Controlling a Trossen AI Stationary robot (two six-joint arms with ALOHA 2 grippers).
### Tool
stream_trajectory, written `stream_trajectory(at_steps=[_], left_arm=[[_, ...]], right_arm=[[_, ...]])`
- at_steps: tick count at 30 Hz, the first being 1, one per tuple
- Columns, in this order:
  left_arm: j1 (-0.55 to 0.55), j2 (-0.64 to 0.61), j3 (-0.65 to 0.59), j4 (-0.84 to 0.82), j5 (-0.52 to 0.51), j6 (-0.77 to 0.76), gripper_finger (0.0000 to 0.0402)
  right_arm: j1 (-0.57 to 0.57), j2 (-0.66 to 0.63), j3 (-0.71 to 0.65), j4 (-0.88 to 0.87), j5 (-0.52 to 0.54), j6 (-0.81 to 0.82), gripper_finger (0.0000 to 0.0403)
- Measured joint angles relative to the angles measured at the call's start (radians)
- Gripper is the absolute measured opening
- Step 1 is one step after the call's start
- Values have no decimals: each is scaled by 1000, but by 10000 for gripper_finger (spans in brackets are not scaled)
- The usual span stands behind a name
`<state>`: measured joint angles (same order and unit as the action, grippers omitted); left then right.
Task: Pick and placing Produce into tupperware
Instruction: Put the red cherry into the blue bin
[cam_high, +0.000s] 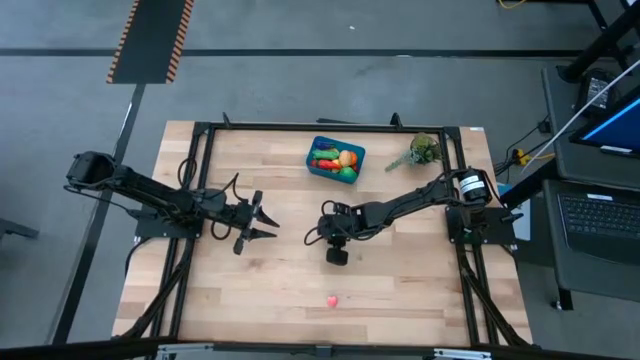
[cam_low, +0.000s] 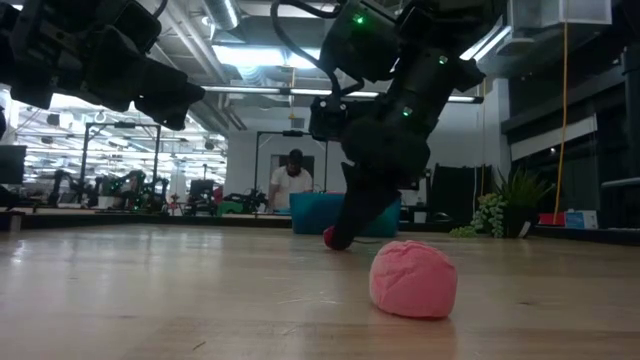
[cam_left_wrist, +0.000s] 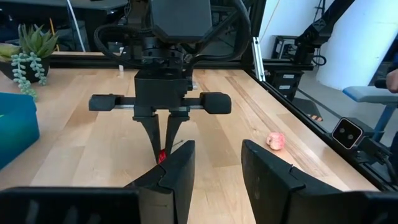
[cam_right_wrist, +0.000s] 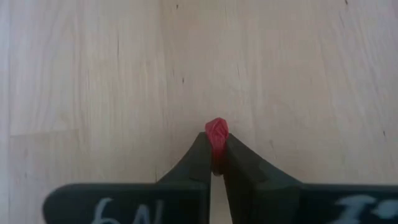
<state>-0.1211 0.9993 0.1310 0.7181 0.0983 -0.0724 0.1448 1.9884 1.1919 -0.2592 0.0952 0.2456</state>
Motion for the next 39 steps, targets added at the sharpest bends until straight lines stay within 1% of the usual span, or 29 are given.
stream_trajectory(at_steps=[7, 12, 14, 19, 21, 23, 25, 27, 30, 33, 36, 39], left_arm=[[0, 0, 0, -1, 0, 0, 124], [0, 0, 1, -8, 0, 0, 124], [0, 0, 1, -11, 0, 0, 124], [1, 0, 1, -13, -3, 4, 124], [1, 0, 1, -19, -4, 4, 124], [1, 0, 1, -26, -5, 4, 124], [1, 0, 1, -26, -6, 4, 124], [1, 0, 1, -27, -9, 4, 124], [1, 0, 1, -27, -9, 6, 124], [1, 0, 1, -26, -10, 23, 124], [1, 0, 1, -26, -10, 24, 124], [1, 0, 1, -26, -11, 27, 124]], right_arm=[[-11, -9, -2, 10, -11, 24, 23], [-32, -71, -2, -10, -10, 12, 23], [-41, -113, -2, -23, -11, 9, 23], [-52, -271, -1, -53, -9, -51, 23], [-56, -335, -1, -82, 19, -80, 23], [-55, -400, -8, -113, 74, -94, 23], [-56, -463, -42, -127, 126, -98, 22], [-57, -526, -96, -128, 136, -98, 22], [-56, -621, -206, -77, 157, -82, 22], [-56, -708, -330, 17, 171, -67, 22], [-56, -797, -442, 155, 174, -88, 22], [-56, -881, -538, 283, 151, -120, 22]])
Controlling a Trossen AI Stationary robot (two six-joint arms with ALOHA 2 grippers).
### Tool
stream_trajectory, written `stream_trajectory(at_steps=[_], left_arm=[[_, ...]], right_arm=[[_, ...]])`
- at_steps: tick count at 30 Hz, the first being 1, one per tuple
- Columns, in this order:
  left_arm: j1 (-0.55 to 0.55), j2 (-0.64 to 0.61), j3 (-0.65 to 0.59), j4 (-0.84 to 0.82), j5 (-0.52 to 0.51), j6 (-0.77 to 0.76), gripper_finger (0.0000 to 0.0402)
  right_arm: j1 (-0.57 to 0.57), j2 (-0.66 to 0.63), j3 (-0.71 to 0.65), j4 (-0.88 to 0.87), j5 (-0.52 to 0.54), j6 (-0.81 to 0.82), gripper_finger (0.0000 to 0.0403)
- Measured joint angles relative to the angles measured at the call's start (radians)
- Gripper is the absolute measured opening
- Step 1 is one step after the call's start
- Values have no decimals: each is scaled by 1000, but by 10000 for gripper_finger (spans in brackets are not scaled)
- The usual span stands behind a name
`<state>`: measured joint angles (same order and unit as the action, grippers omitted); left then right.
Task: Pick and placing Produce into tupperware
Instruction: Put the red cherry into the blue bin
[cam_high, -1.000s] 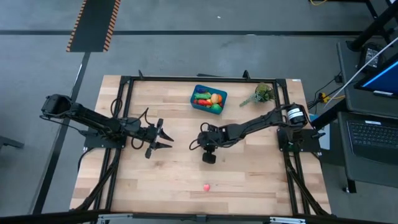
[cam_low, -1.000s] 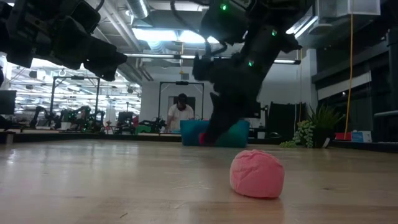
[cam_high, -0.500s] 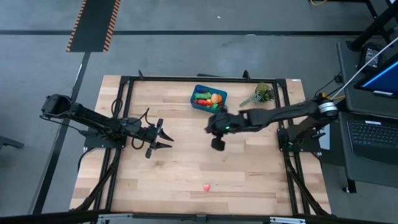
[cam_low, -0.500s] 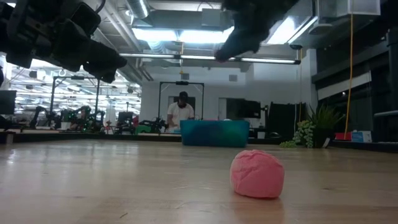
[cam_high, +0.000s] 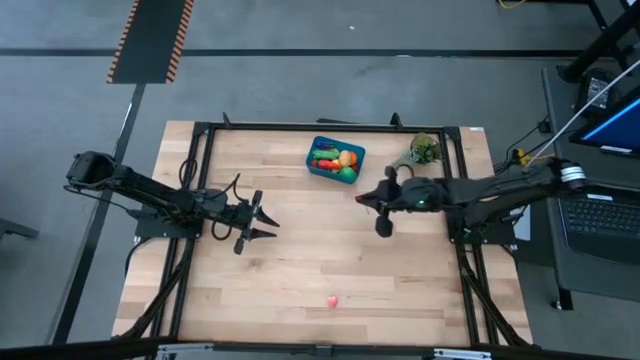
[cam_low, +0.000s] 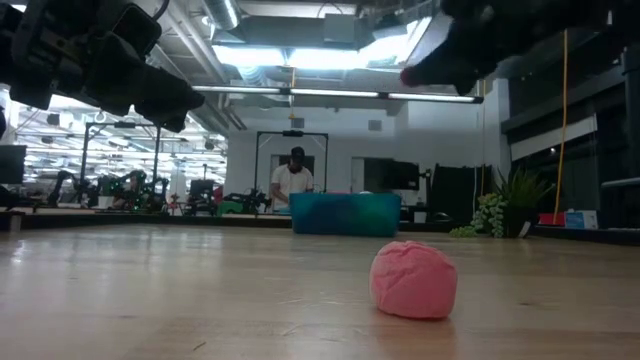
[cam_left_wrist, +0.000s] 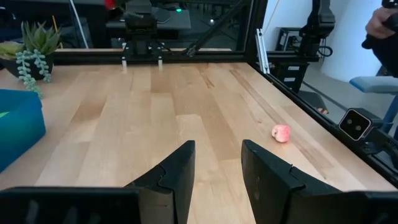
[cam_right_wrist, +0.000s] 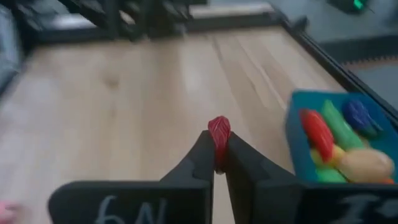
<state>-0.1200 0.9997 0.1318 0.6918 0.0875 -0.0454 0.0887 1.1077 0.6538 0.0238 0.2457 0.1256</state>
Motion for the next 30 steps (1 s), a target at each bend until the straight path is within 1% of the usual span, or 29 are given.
stream_trajectory(at_steps=[4, 12, 16, 22, 24, 27, 30], left_arm=[[0, 0, 0, 0, 0, 3, 124], [0, 0, 0, 1, 0, 3, 124], [0, 0, 0, 1, 0, 3, 124], [-1, 0, 0, 1, 0, 3, 124], [-1, 0, 0, 1, 0, 3, 124], [-1, 0, 0, 1, 0, 3, 124], [0, 0, 0, 1, 0, 3, 124]], right_arm=[[0, -100, -108, 140, -69, -49, 22], [0, -236, -296, 326, -154, -107, 22], [0, -269, -388, 467, -181, -115, 22], [0, -274, -509, 685, -277, -131, 22], [0, -274, -538, 727, -299, -130, 22], [0, -274, -567, 779, -302, -131, 22], [0, -274, -579, 788, -302, -131, 22]])
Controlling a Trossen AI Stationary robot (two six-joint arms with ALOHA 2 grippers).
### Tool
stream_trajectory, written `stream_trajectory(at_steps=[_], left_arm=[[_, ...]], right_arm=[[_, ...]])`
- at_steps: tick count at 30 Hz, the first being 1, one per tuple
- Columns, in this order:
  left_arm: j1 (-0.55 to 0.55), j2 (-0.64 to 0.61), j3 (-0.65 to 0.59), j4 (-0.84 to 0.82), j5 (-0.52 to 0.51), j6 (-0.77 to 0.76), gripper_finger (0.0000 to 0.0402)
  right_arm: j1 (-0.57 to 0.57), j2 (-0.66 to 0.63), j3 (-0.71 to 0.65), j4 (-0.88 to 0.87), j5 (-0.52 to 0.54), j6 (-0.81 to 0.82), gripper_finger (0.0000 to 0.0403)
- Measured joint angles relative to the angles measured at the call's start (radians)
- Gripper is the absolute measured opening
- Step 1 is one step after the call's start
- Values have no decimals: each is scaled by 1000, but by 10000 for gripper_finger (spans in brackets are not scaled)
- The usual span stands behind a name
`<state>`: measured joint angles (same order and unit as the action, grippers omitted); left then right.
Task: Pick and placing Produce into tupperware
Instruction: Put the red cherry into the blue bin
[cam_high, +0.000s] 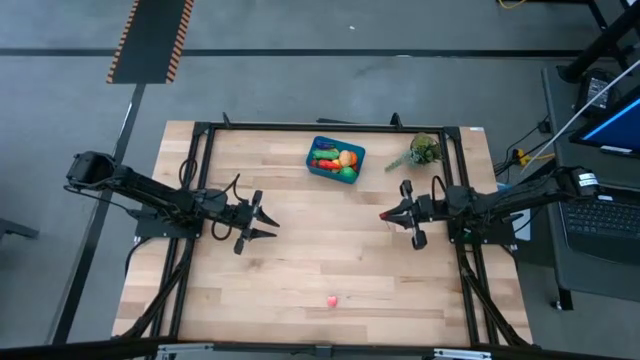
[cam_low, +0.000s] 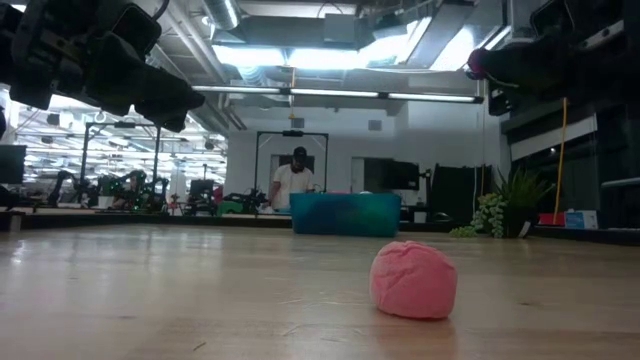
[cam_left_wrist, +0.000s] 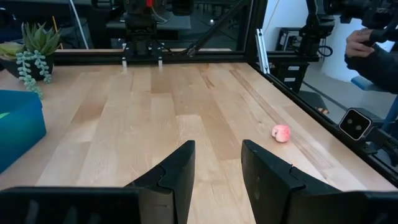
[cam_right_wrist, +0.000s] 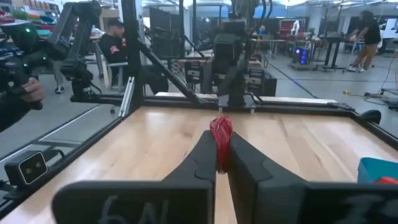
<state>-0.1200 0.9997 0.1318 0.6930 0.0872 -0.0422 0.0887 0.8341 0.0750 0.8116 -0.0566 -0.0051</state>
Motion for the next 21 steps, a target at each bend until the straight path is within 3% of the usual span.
stream_trajectory(at_steps=[8, 16, 21], left_arm=[[0, 0, 0, 0, 0, 0, 124], [0, 0, 0, 0, 0, 0, 124], [-1, 0, 0, 0, 0, -6, 124]], right_arm=[[-18, 0, 0, 1, 63, 1, 22], [-72, 0, 0, -3, 370, 3, 22], [-118, 1, 4, -12, 404, 7, 22]])
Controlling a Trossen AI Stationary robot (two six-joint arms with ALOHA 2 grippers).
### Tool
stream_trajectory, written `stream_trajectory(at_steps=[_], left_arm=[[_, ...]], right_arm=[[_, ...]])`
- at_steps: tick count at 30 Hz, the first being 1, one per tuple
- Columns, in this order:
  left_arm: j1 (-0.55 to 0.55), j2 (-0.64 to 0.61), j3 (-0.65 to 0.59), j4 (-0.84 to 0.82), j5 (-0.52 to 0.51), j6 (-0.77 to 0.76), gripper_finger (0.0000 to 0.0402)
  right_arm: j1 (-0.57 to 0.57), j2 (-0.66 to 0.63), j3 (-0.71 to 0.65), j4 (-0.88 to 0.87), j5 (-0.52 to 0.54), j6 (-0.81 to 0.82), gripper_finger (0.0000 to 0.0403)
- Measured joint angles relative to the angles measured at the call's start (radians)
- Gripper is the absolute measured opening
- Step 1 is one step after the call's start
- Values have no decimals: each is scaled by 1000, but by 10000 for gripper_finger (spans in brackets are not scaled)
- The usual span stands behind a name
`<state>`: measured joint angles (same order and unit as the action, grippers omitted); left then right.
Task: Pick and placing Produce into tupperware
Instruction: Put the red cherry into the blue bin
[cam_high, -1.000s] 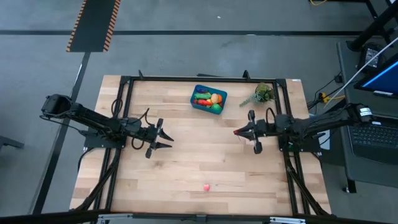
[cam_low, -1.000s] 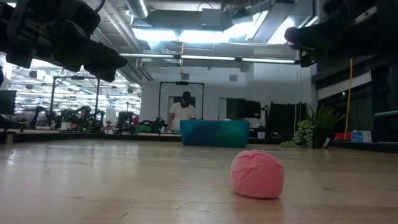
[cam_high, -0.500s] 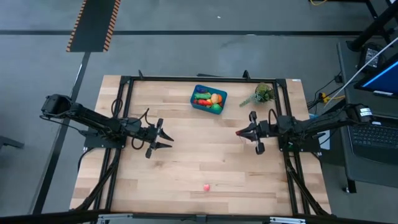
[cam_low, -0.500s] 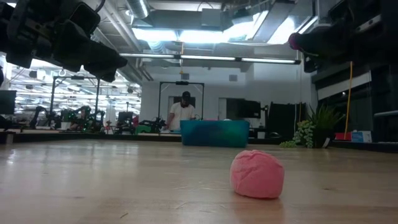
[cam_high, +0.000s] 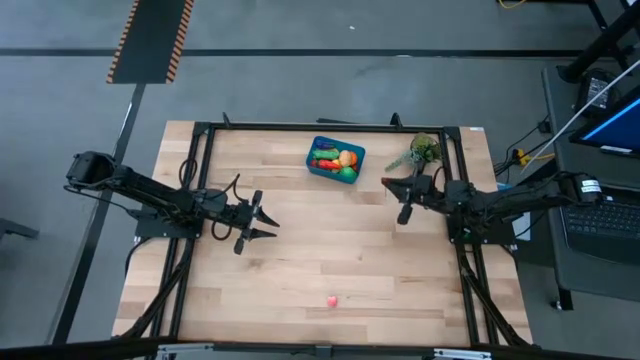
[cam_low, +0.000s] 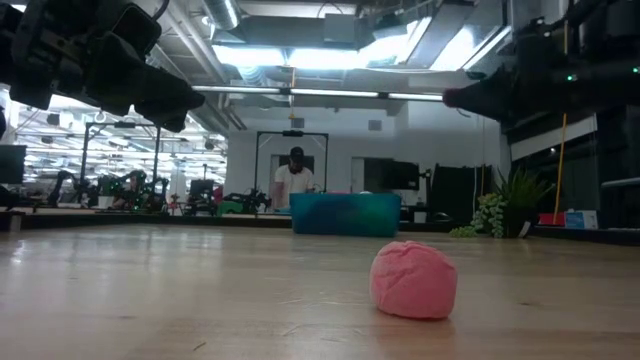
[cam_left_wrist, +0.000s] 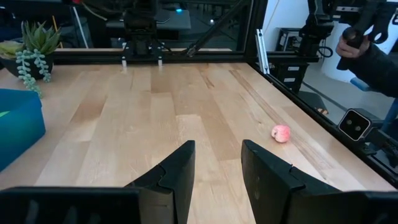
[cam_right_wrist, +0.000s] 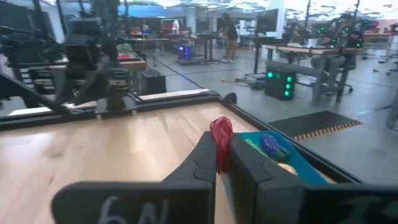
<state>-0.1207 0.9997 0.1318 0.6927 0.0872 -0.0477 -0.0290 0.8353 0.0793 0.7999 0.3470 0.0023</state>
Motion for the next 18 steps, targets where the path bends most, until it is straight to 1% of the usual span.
stream_trajectory(at_steps=[5, 9, 12, 18], left_arm=[[0, 0, 0, 0, 0, -1, 124], [1, 0, 0, 0, 0, -2, 124], [0, 0, -1, 0, 0, 4, 124], [1, 0, -1, 0, 0, 31, 124]], right_arm=[[-41, 14, 41, -63, 0, 14, 22], [-88, 59, 85, -88, 0, 9, 22], [-128, 119, 120, -118, 0, -13, 22], [-218, 269, 243, -274, -6, -37, 22]])
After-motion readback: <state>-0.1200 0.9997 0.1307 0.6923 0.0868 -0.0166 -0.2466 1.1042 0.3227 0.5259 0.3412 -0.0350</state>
